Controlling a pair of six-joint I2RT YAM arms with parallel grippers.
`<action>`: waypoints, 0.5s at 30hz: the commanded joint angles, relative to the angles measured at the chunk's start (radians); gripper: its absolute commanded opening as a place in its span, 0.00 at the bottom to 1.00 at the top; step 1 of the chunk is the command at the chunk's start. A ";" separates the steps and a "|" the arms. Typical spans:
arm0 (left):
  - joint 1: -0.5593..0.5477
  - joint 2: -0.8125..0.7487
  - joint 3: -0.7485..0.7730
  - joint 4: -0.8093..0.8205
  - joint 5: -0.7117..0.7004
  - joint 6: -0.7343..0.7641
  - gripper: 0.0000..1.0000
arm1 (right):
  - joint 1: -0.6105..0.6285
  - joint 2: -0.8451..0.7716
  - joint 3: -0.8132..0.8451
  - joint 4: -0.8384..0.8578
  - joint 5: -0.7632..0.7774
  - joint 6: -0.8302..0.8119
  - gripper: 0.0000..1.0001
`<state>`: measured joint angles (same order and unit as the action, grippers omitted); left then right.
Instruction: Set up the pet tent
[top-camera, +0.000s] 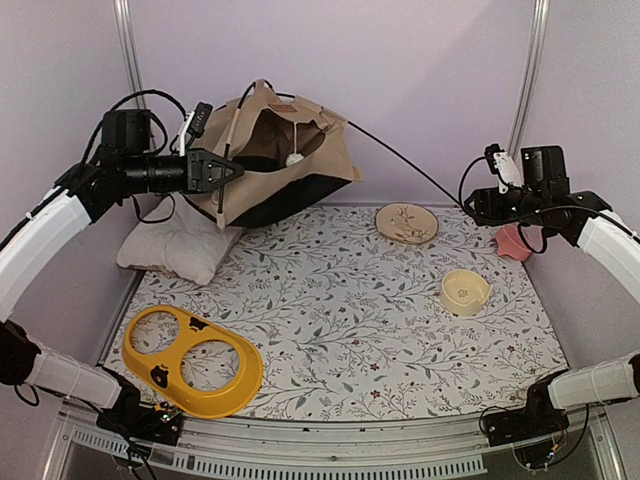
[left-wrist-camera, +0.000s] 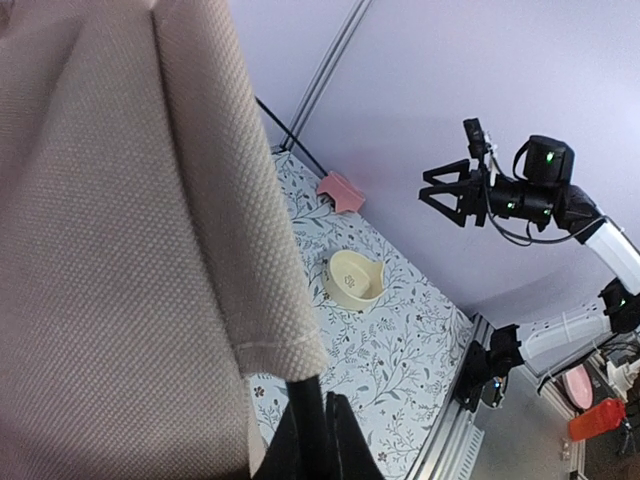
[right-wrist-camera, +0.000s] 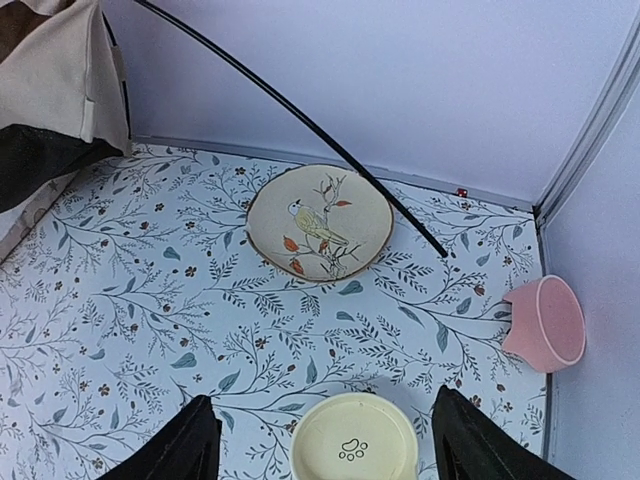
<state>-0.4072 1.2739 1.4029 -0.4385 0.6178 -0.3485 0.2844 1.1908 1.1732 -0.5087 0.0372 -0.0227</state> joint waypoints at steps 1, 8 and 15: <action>0.014 -0.032 -0.012 -0.001 0.015 0.164 0.00 | -0.007 -0.085 0.007 0.013 -0.064 -0.029 0.75; 0.017 -0.106 -0.064 0.025 0.239 0.259 0.00 | -0.007 -0.057 0.045 0.015 -0.066 -0.110 0.79; 0.016 -0.160 -0.125 0.052 0.361 0.335 0.00 | -0.006 -0.021 0.133 -0.034 -0.281 -0.102 0.77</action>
<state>-0.3943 1.1519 1.2945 -0.4942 0.8650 -0.1326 0.2802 1.1606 1.2491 -0.5137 -0.0895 -0.1173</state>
